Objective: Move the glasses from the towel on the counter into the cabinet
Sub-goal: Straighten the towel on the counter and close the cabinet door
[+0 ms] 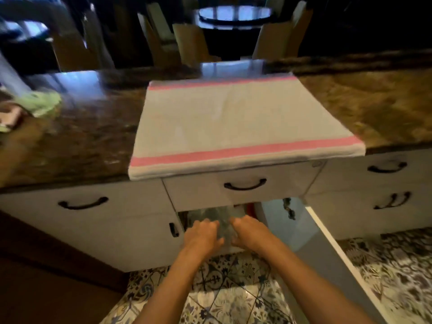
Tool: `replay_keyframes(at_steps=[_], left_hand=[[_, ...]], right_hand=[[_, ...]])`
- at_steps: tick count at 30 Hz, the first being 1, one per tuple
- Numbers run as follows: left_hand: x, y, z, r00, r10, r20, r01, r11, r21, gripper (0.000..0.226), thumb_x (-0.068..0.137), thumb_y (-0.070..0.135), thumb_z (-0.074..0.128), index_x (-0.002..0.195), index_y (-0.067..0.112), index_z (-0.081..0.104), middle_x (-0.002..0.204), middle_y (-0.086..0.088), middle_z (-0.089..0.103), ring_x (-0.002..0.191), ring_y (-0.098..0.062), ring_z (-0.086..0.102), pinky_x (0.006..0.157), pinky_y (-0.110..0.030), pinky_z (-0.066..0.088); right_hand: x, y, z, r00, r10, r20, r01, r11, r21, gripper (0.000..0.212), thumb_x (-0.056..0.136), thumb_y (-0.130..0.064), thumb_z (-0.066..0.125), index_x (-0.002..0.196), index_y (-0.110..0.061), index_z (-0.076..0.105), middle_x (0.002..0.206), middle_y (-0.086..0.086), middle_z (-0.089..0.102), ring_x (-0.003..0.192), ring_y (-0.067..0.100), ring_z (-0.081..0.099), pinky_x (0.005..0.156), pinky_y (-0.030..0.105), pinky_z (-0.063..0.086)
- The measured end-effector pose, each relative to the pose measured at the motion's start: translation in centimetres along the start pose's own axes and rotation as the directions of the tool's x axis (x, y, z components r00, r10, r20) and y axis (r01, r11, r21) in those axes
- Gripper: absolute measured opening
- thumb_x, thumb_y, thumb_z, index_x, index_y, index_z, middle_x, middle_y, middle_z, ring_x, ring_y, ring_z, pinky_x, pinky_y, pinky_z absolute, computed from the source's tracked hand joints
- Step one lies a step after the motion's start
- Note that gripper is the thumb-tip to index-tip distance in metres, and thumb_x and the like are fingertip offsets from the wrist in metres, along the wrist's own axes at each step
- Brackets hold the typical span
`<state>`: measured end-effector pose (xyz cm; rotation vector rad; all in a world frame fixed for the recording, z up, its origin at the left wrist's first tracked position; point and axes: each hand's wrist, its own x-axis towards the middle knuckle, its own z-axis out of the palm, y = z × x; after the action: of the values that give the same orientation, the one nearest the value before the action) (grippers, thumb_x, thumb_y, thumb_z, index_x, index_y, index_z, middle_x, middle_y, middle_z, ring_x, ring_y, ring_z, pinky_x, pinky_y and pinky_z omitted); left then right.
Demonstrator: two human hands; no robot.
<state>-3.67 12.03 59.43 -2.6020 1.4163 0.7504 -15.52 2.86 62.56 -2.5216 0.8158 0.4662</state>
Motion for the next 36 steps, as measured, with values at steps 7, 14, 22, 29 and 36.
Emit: replay_keyframes(at_steps=[7,14,22,29,36], left_hand=[[-5.5,1.0,-14.9,0.96,0.091,-0.263,-0.108,0.993,-0.048,0.053,0.089,0.049,0.057,0.137,0.027,0.049,0.133,-0.006,0.056,0.119,-0.029,0.054,0.095,-0.047,0.05],[-7.3,2.1,-24.8,0.866,0.134,-0.482,-0.153,0.988,0.001,0.057,0.091,0.048,0.061,0.142,0.03,0.043,0.133,-0.004,0.058,0.11,-0.025,0.061,0.089,-0.038,0.054],[-6.3,2.8,-28.4,0.806,0.144,-0.574,-0.154,0.988,0.032,0.059,0.091,0.052,0.058,0.143,0.033,0.041,0.138,-0.002,0.055,0.112,-0.025,0.06,0.087,-0.035,0.054],[-4.0,4.1,-26.0,0.81,0.195,-0.553,-0.207,0.977,0.042,0.06,0.091,0.053,0.058,0.144,0.033,0.04,0.146,-0.001,0.048,0.126,-0.025,0.05,0.099,-0.04,0.049],[0.2,6.2,-20.0,0.814,0.351,-0.463,-0.34,0.934,0.11,0.074,0.089,0.061,0.054,0.152,0.033,0.025,0.162,-0.007,0.02,0.145,-0.03,0.025,0.114,-0.046,0.029]], right_hand=[[-4.2,-3.7,-12.5,0.972,-0.098,-0.214,0.084,0.994,-0.076,0.056,0.084,-0.034,0.067,0.135,-0.019,0.048,0.132,0.008,0.059,0.121,0.031,0.055,0.092,0.046,0.05],[-5.7,-6.4,-22.5,0.905,-0.111,-0.411,0.072,0.991,-0.111,0.072,0.087,-0.036,0.071,0.148,-0.023,0.035,0.147,0.005,0.048,0.128,0.028,0.051,0.102,0.041,0.046],[-5.5,-7.1,-26.5,0.87,-0.087,-0.486,0.043,0.994,-0.101,0.069,0.089,-0.035,0.069,0.148,-0.027,0.035,0.151,0.003,0.043,0.129,0.027,0.05,0.101,0.038,0.045],[-5.4,-4.2,-25.0,0.884,-0.033,-0.466,0.019,0.999,-0.035,0.068,0.091,-0.039,0.066,0.149,-0.028,0.034,0.156,0.0,0.037,0.136,0.026,0.043,0.107,0.042,0.04],[-7.1,3.9,-18.0,0.834,0.114,-0.54,0.009,0.975,0.221,0.051,0.095,-0.036,0.06,0.14,-0.016,0.048,0.141,0.007,0.053,0.128,0.025,0.048,0.105,0.035,0.038]])
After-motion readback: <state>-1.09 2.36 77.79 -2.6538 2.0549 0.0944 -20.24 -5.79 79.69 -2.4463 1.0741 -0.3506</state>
